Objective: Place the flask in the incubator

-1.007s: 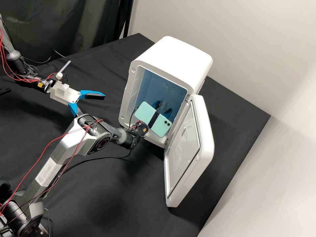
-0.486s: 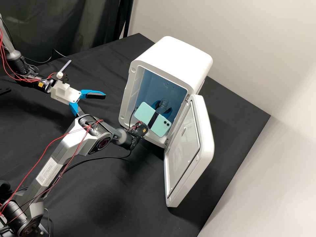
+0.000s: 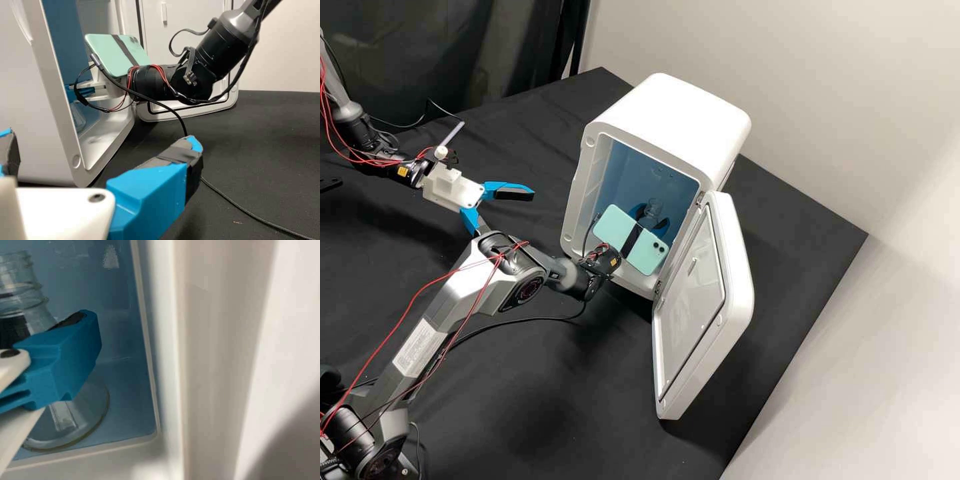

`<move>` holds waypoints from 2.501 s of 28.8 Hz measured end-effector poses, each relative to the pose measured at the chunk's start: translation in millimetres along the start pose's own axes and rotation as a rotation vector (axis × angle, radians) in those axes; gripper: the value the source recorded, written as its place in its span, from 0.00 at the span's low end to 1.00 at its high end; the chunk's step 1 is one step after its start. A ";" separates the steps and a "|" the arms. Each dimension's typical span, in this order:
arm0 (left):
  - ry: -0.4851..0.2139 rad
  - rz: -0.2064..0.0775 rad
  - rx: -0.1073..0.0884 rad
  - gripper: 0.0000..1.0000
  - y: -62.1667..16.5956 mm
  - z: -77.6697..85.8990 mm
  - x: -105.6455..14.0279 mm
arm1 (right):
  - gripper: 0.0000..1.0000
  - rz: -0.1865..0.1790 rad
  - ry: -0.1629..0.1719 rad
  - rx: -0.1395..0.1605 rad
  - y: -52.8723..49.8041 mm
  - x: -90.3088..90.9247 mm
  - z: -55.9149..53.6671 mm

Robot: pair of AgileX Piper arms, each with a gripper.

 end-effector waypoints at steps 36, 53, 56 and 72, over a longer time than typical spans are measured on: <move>0.004 -0.024 -0.004 1.00 -6.5 -1.4 1.3 | 1.00 -0.016 -0.008 0.022 -8.1 4.2 -12.3; 0.004 -0.024 -0.004 1.00 -6.5 -1.4 1.3 | 1.00 -0.016 -0.008 0.022 -8.1 4.2 -12.3; 0.004 -0.024 -0.004 1.00 -6.5 -1.4 1.3 | 1.00 -0.016 -0.008 0.022 -8.1 4.2 -12.3; 0.004 -0.024 -0.004 1.00 -6.5 -1.4 1.3 | 1.00 -0.030 -0.017 0.022 -13.0 1.8 -10.6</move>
